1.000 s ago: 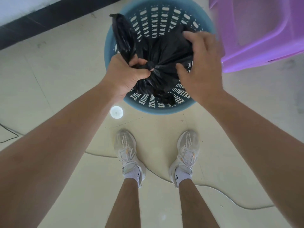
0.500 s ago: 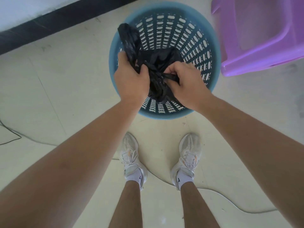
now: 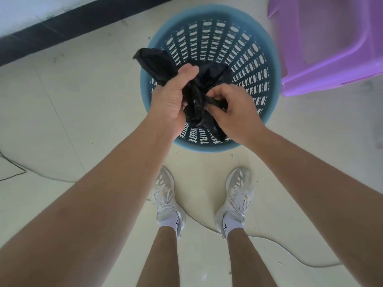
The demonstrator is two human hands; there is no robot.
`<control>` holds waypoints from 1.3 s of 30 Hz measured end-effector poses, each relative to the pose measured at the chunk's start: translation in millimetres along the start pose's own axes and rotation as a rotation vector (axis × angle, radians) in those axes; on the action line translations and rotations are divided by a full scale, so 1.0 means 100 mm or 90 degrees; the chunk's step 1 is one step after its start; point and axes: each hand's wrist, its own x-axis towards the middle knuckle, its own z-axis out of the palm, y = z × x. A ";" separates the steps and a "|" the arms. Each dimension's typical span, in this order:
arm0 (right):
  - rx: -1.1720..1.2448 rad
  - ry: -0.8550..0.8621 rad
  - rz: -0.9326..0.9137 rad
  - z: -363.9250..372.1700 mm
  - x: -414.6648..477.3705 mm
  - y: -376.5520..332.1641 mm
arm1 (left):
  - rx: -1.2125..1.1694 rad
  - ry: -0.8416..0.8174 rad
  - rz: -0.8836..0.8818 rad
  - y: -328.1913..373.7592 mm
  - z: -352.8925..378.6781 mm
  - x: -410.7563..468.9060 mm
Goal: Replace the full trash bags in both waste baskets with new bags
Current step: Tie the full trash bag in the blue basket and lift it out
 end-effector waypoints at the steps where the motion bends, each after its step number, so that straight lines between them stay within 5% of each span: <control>1: -0.007 -0.007 -0.003 0.02 -0.02 -0.01 | -0.001 0.009 0.003 -0.01 0.00 0.01; 6: 0.045 -0.004 0.056 -0.04 -0.06 -0.03 | 0.041 -0.015 0.049 -0.06 -0.11 0.09; 15: 0.135 -0.075 0.164 -0.11 -0.07 -0.04 | 0.103 0.108 0.054 -0.17 -0.24 0.17; 26: -0.002 -0.257 0.053 -0.31 0.18 -0.05 | 0.239 -0.025 0.152 -0.19 -0.26 0.05; 33: -0.456 -0.089 -0.137 -0.44 0.12 0.05 | 0.270 0.024 0.168 -0.11 -0.21 0.04; 39: -0.553 -0.151 0.009 -0.34 0.11 0.27 | 0.379 0.145 0.187 -0.21 -0.21 0.14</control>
